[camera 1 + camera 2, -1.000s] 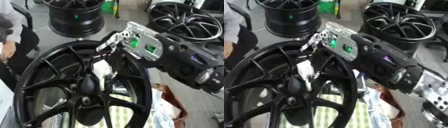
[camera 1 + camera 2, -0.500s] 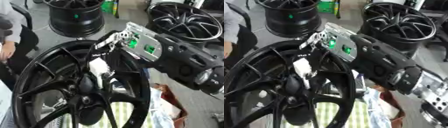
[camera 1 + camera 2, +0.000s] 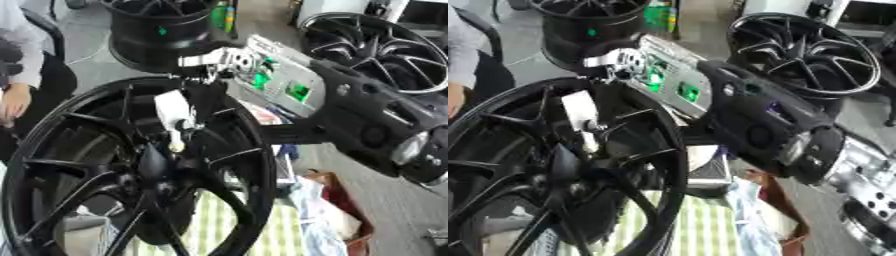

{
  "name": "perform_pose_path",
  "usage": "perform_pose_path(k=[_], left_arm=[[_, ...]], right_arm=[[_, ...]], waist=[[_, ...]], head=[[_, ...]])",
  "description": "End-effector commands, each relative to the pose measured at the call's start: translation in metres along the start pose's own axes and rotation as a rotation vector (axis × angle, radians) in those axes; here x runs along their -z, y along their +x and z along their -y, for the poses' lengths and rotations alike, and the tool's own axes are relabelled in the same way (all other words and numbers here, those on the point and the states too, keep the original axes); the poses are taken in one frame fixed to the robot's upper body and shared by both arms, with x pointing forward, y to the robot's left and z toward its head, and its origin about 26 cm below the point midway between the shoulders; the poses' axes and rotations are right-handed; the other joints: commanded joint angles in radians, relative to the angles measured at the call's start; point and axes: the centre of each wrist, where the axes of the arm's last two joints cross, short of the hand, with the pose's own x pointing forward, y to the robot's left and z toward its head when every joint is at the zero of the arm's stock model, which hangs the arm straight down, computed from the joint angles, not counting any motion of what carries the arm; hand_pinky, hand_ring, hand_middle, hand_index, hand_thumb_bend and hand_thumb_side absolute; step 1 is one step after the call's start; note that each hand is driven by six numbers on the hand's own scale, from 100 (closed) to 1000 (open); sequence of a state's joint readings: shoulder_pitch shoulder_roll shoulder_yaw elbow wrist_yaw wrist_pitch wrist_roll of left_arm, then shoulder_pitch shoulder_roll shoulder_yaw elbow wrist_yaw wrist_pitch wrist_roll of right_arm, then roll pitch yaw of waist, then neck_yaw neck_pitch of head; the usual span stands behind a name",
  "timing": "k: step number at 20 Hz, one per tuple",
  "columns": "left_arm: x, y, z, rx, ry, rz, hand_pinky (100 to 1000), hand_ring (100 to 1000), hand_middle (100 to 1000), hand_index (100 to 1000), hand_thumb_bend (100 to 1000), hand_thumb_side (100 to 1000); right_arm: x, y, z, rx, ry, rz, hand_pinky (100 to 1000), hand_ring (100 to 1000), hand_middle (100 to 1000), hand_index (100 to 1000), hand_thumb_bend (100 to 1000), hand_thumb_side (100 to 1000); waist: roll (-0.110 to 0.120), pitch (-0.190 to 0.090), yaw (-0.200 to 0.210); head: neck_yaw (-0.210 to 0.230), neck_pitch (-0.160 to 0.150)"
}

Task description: Pull the pin out of the wheel hub.

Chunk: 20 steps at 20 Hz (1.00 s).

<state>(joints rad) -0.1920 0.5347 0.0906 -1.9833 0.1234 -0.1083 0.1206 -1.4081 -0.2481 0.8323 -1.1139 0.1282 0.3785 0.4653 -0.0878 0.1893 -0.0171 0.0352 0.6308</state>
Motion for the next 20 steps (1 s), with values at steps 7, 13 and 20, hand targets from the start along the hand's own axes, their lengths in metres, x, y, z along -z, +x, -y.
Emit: perform_pose_path(k=[7, 13, 20], left_arm=[[0.001, 0.005, -0.006, 0.021, 0.02, 0.008, 823, 803, 705, 796, 216, 548], [0.0, 0.005, -0.007, 0.023, 0.026, 0.002, 823, 802, 704, 796, 218, 546], [-0.005, 0.003, -0.016, 0.055, 0.067, -0.011, 823, 801, 704, 796, 220, 540]], right_arm=[[-0.037, -0.029, 0.054, -0.028, -0.273, -0.024, 720, 556, 119, 282, 240, 100], [-0.061, -0.088, 0.089, 0.076, -0.492, -0.159, 714, 540, 106, 280, 205, 100], [-0.077, -0.133, 0.09, 0.111, -0.56, -0.286, 720, 551, 162, 317, 187, 100]], waist=[[0.005, -0.051, -0.007], [0.007, -0.066, -0.016], [0.008, -0.071, -0.055]], head=[[0.006, -0.041], [0.003, -0.047], [0.045, -0.013]])
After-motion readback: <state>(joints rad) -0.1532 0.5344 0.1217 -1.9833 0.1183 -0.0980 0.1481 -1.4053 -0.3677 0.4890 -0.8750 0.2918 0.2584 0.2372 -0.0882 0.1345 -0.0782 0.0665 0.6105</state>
